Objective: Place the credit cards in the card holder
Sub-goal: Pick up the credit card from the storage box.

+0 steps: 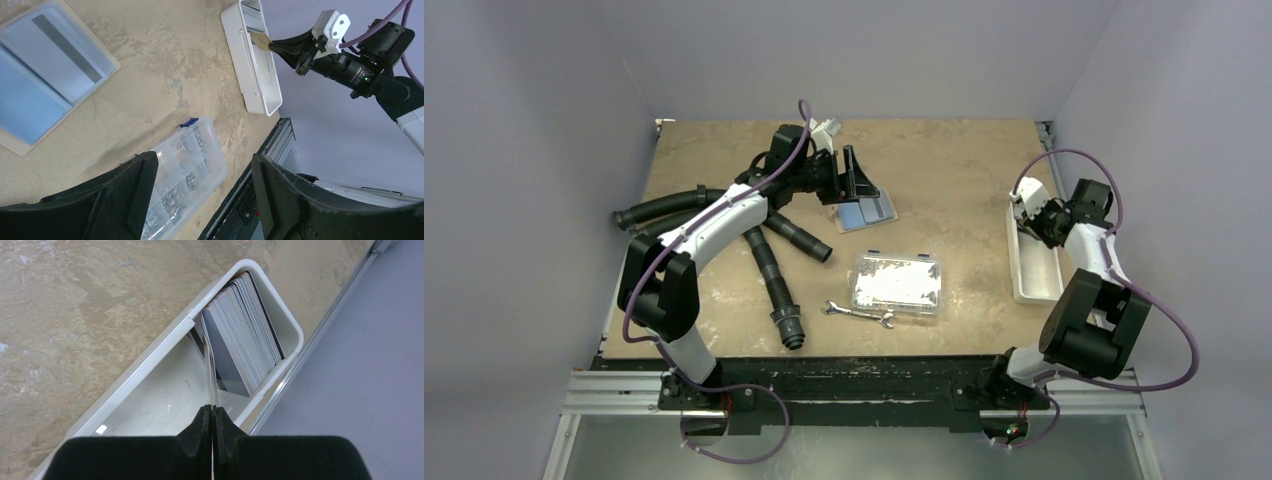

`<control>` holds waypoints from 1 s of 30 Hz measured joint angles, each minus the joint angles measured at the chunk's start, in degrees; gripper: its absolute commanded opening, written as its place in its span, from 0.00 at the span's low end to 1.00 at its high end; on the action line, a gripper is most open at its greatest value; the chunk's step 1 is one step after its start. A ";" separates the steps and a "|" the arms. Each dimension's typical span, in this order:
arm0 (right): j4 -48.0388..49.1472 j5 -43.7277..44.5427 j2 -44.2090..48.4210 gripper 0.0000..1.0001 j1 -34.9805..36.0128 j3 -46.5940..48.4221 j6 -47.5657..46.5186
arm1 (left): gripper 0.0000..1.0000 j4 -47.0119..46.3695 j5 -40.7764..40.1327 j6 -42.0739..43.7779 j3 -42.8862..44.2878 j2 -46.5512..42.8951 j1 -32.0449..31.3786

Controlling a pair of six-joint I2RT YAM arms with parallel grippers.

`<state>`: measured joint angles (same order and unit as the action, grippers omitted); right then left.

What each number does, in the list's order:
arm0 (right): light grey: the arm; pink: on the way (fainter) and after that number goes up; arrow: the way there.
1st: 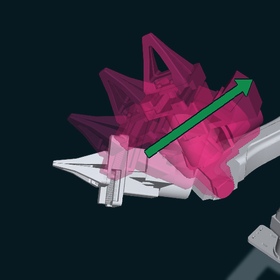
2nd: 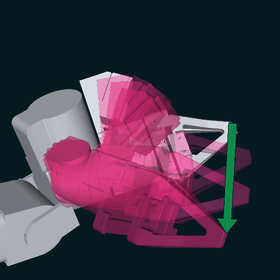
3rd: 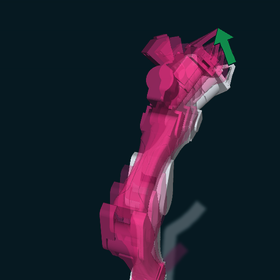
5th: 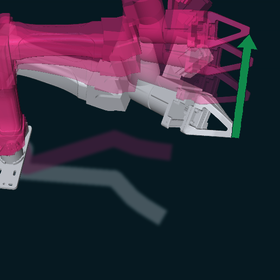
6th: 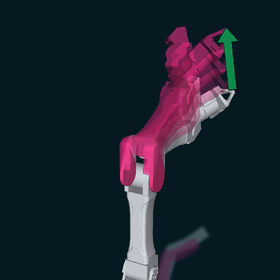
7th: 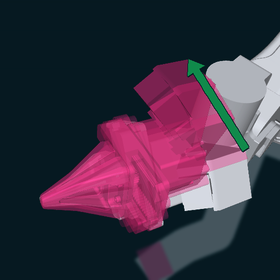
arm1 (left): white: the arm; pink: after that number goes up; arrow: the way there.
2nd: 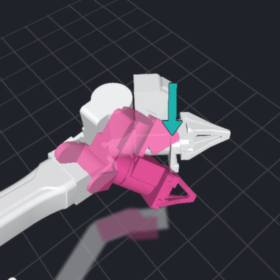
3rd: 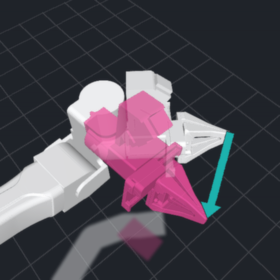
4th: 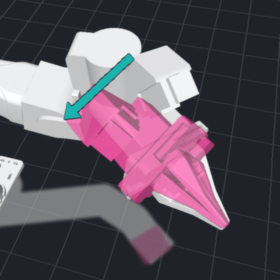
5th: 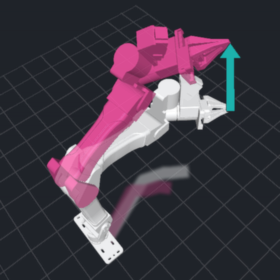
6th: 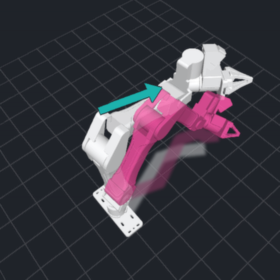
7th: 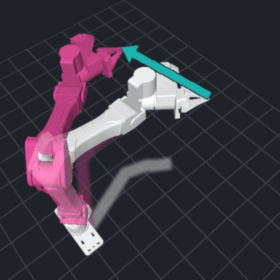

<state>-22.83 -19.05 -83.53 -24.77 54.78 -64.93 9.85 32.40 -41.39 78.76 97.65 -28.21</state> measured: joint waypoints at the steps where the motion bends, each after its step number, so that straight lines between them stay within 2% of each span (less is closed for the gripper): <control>1: 0.26 0.02 -0.17 0.00 0.00 0.11 0.35 | 0.73 -0.04 0.00 0.00 -0.04 0.00 0.00; 14: -3.08 -1.73 1.16 0.00 -0.09 1.14 -0.59 | 0.73 -0.48 0.44 -0.07 -0.87 0.13 0.00; 24: -0.92 -1.79 8.15 0.00 -1.55 -2.84 4.66 | 0.73 -0.87 0.68 -0.24 -0.87 0.13 0.00; 30: -0.02 -4.72 10.43 0.00 -1.66 -2.84 8.74 | 0.73 -1.53 1.09 -1.07 -0.87 0.13 -0.11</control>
<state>-22.85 -23.77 -73.10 -26.44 51.94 -56.18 8.32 33.50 -42.46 77.89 97.78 -28.32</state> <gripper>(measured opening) 0.059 0.733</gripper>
